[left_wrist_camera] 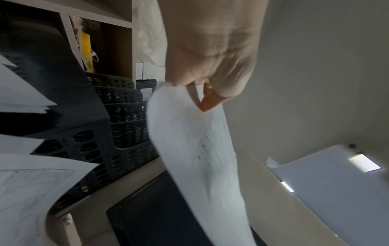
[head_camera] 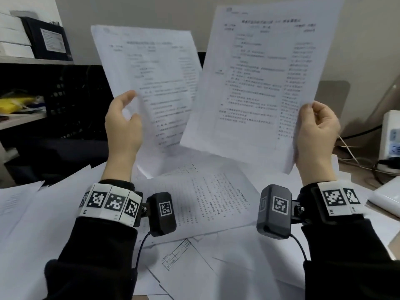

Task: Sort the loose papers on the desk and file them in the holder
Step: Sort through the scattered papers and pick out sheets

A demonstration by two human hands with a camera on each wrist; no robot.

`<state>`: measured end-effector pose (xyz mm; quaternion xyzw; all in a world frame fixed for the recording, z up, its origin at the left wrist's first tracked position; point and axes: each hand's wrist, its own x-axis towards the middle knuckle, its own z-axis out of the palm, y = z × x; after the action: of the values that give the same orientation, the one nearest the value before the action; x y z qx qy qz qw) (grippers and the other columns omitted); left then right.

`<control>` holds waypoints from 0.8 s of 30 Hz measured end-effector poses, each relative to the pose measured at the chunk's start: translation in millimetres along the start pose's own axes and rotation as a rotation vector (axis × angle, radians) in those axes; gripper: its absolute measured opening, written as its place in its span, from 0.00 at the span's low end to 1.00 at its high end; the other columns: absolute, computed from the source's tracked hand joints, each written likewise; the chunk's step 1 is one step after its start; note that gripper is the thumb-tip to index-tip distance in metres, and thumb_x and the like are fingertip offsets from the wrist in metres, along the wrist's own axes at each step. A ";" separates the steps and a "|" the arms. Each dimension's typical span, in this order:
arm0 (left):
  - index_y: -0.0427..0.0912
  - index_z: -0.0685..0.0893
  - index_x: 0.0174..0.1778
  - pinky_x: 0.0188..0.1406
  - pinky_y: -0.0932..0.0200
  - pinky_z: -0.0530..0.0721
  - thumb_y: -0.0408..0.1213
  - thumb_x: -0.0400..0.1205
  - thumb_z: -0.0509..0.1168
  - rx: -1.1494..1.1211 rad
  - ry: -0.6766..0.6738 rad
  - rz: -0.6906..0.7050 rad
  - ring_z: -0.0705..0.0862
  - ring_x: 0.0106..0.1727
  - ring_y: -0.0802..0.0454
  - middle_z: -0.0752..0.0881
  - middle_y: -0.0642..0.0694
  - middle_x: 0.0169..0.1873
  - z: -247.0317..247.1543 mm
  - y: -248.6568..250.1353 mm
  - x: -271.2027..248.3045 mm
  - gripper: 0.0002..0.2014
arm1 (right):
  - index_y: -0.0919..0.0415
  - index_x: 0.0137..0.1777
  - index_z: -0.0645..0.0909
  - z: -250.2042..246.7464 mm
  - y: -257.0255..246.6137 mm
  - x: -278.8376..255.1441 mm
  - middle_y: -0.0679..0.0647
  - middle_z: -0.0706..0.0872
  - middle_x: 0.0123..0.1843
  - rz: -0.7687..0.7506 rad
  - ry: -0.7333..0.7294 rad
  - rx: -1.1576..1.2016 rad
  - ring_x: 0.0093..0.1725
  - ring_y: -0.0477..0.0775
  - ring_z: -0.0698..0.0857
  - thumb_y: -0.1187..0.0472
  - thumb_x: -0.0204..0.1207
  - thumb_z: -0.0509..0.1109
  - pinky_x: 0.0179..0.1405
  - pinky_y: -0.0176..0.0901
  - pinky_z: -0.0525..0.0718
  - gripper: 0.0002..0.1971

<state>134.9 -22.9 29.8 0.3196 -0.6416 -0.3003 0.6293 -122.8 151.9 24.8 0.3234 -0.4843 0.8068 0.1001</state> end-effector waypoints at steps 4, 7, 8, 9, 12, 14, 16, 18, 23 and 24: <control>0.46 0.77 0.70 0.66 0.73 0.72 0.22 0.79 0.57 -0.064 -0.041 0.051 0.73 0.68 0.66 0.77 0.58 0.65 4.9 9.5 -2.7 0.24 | 0.51 0.41 0.79 7.3 -1.2 -8.1 0.41 0.85 0.35 -0.038 -0.046 -0.017 0.36 0.38 0.81 0.63 0.82 0.63 0.38 0.31 0.79 0.09; 0.49 0.78 0.67 0.69 0.67 0.74 0.23 0.79 0.58 -0.121 -0.093 0.057 0.74 0.67 0.68 0.78 0.59 0.64 7.4 14.6 -4.7 0.23 | 0.52 0.41 0.78 9.8 -1.7 -11.1 0.36 0.84 0.29 -0.053 -0.069 -0.027 0.31 0.34 0.80 0.64 0.83 0.62 0.34 0.26 0.77 0.10; 0.50 0.78 0.66 0.71 0.63 0.75 0.23 0.79 0.58 -0.138 -0.111 0.058 0.74 0.67 0.69 0.79 0.61 0.63 8.0 15.9 -5.6 0.23 | 0.52 0.41 0.78 10.0 -2.0 -11.5 0.38 0.84 0.30 -0.055 -0.074 -0.028 0.31 0.34 0.79 0.64 0.83 0.62 0.33 0.26 0.77 0.10; 0.51 0.78 0.66 0.72 0.60 0.75 0.23 0.79 0.58 -0.151 -0.126 0.058 0.74 0.67 0.70 0.79 0.62 0.62 8.8 16.5 -6.0 0.23 | 0.52 0.41 0.78 10.1 -2.3 -12.0 0.39 0.83 0.32 -0.056 -0.077 -0.032 0.31 0.34 0.79 0.64 0.83 0.62 0.33 0.26 0.77 0.10; 0.51 0.78 0.65 0.72 0.59 0.75 0.22 0.79 0.58 -0.195 -0.169 0.064 0.74 0.69 0.67 0.79 0.63 0.61 13.1 19.5 -8.4 0.23 | 0.51 0.41 0.78 10.2 -3.9 -13.8 0.44 0.80 0.33 -0.068 -0.086 -0.028 0.30 0.35 0.77 0.63 0.83 0.63 0.31 0.26 0.76 0.10; 0.51 0.79 0.64 0.73 0.58 0.75 0.25 0.81 0.59 -0.261 -0.195 0.056 0.75 0.71 0.62 0.80 0.61 0.62 17.7 22.5 -10.5 0.20 | 0.52 0.42 0.77 10.9 -4.6 -15.4 0.44 0.80 0.34 -0.075 -0.105 -0.023 0.30 0.35 0.77 0.63 0.84 0.62 0.33 0.26 0.76 0.10; 0.46 0.78 0.68 0.72 0.62 0.75 0.33 0.84 0.62 -0.312 -0.228 0.037 0.76 0.71 0.60 0.80 0.57 0.64 21.8 26.6 -14.3 0.16 | 0.54 0.43 0.76 13.7 -5.7 -18.2 0.45 0.81 0.37 -0.081 -0.148 -0.022 0.34 0.34 0.80 0.64 0.84 0.61 0.37 0.26 0.78 0.08; 0.46 0.75 0.70 0.71 0.61 0.76 0.42 0.81 0.68 -0.318 -0.273 0.029 0.75 0.73 0.58 0.77 0.55 0.68 25.4 28.9 -19.5 0.21 | 0.56 0.45 0.75 18.0 -5.1 -23.0 0.47 0.81 0.38 -0.069 -0.214 -0.027 0.34 0.36 0.80 0.64 0.85 0.60 0.36 0.29 0.78 0.07; 0.46 0.69 0.76 0.72 0.68 0.72 0.30 0.77 0.72 -0.154 -0.258 0.130 0.70 0.74 0.63 0.72 0.59 0.68 25.9 26.6 -23.6 0.32 | 0.55 0.46 0.74 26.8 3.7 -30.5 0.50 0.80 0.37 0.159 -0.373 -0.013 0.34 0.44 0.78 0.58 0.87 0.56 0.33 0.39 0.77 0.09; 0.46 0.69 0.76 0.74 0.67 0.71 0.29 0.77 0.72 -0.134 -0.232 0.144 0.69 0.74 0.64 0.72 0.59 0.68 23.1 24.7 -21.8 0.31 | 0.55 0.51 0.75 27.1 7.9 -29.5 0.51 0.83 0.45 0.250 -0.395 -0.051 0.41 0.46 0.82 0.54 0.87 0.54 0.40 0.42 0.81 0.10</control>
<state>111.0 9.1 35.3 0.1931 -0.7098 -0.3316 0.5907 -92.3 129.4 9.5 0.4097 -0.5509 0.7216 -0.0892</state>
